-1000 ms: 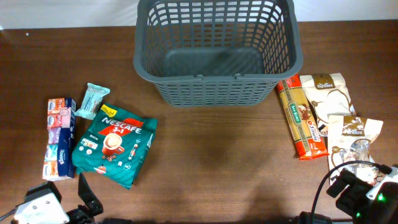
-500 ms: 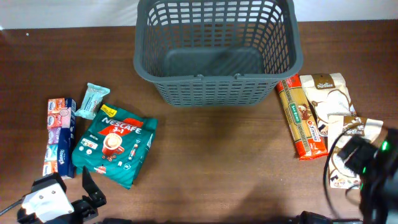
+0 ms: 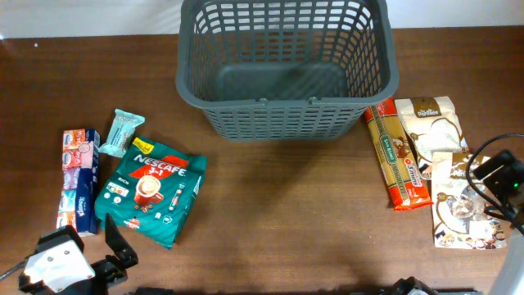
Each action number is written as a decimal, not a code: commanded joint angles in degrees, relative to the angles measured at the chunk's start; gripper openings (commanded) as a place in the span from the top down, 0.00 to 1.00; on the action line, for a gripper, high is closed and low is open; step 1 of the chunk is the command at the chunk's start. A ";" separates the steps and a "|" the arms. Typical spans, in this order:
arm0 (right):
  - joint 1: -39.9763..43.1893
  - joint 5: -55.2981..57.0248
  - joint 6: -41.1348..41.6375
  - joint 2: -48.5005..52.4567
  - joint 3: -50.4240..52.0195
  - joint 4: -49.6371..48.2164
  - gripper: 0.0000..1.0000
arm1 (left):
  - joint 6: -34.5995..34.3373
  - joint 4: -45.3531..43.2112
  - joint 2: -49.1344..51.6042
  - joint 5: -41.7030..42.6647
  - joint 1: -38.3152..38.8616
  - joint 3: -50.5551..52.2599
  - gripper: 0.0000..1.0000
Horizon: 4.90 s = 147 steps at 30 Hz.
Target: Pack container
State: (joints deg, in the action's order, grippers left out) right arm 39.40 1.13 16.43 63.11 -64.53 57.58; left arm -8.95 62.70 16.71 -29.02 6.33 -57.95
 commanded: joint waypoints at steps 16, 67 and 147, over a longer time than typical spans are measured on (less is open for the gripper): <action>-2.67 -2.40 -1.40 -8.04 -2.56 3.10 0.01 | 2.60 -4.57 40.06 13.75 0.28 -1.68 0.01; -5.86 -5.40 -3.08 -8.11 -2.56 4.61 0.01 | 18.51 -5.22 68.98 8.20 16.39 -0.90 0.01; -6.08 -5.70 -3.06 -8.15 -2.56 5.68 0.01 | 15.23 -13.27 71.97 42.60 9.53 -66.93 0.98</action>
State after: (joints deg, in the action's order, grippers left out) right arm 33.69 -4.19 13.50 55.13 -65.84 63.05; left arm 1.63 53.17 87.24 -5.04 15.92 -123.85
